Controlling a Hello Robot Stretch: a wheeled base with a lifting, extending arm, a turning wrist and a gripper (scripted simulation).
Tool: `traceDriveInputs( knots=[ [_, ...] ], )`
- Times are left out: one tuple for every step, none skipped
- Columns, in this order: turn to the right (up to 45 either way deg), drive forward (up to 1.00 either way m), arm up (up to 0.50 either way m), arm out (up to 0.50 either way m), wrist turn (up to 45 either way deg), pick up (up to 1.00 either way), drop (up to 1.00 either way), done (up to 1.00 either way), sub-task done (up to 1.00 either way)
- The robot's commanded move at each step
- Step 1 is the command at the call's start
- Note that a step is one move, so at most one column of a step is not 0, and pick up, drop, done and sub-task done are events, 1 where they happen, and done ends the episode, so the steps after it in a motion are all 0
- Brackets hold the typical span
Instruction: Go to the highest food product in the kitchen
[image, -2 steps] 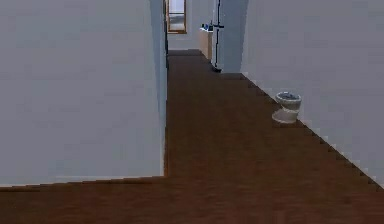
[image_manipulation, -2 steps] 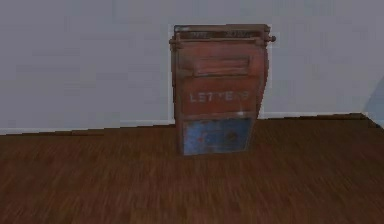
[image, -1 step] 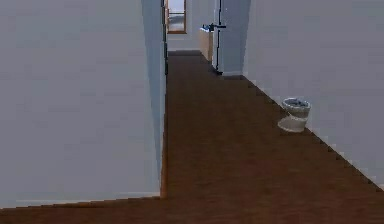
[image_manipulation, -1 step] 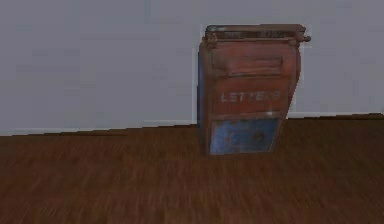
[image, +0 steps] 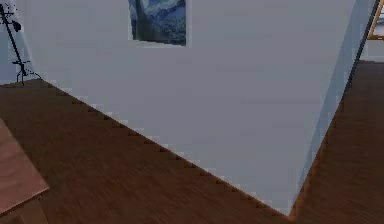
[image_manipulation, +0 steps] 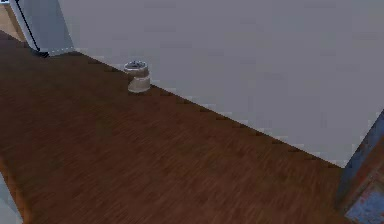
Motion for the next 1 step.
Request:
traceDriveInputs(
  knots=[
    [-3.0, 0.00, 0.00, 0.00, 0.0, 0.00, 0.00, 0.00, 0.00]
  ],
)
